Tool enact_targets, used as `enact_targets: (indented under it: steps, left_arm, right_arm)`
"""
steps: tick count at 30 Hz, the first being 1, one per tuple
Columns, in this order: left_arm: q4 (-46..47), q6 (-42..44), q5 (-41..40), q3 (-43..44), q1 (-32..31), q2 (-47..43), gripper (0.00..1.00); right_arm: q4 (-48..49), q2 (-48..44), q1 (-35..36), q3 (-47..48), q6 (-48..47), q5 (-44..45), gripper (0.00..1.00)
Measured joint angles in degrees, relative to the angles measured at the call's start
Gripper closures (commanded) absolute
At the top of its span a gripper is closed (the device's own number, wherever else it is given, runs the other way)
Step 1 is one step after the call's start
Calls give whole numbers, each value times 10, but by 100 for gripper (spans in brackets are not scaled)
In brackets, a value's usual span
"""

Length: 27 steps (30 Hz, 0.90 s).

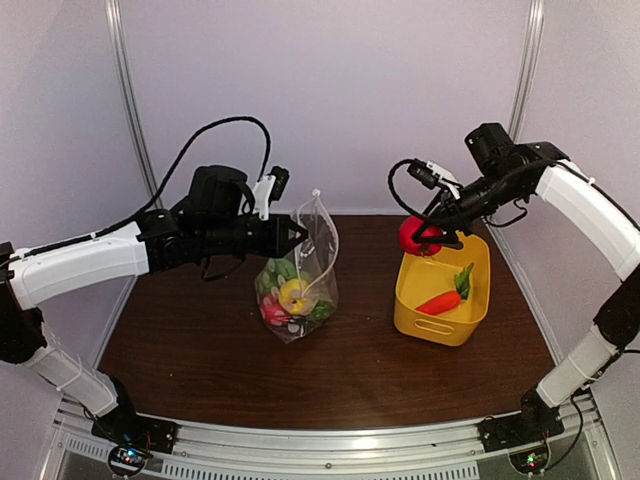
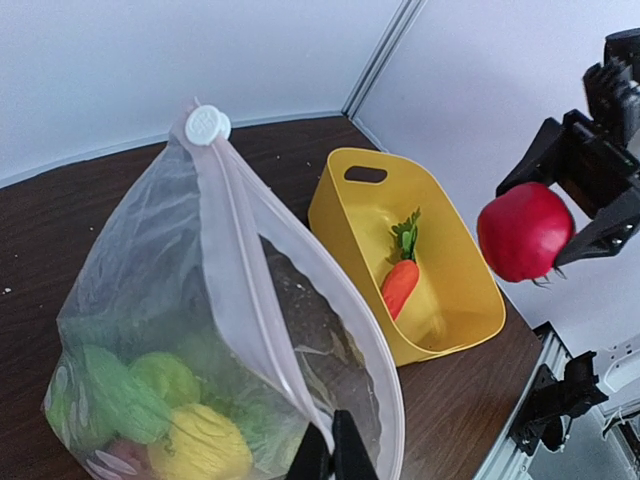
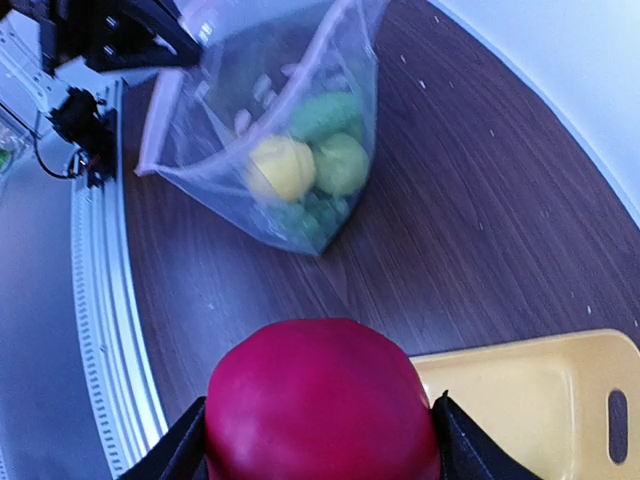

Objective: Place the food in the zip-top bag and seal the zipper
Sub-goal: Place the fake vegetable in the zipper food storage bag.

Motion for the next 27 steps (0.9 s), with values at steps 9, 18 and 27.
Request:
enact_targets:
  steps: [9, 18, 27]
  left_arm:
    - [-1, -19, 14, 24, 0, 14, 100]
    - [-3, -44, 29, 30, 0, 10, 100]
    - [-24, -52, 25, 30, 0, -12, 100]
  right_arm:
    - [175, 19, 107, 28, 143, -136, 52]
    - [454, 81, 136, -17, 376, -176, 54]
    - [472, 111, 160, -49, 396, -108, 55]
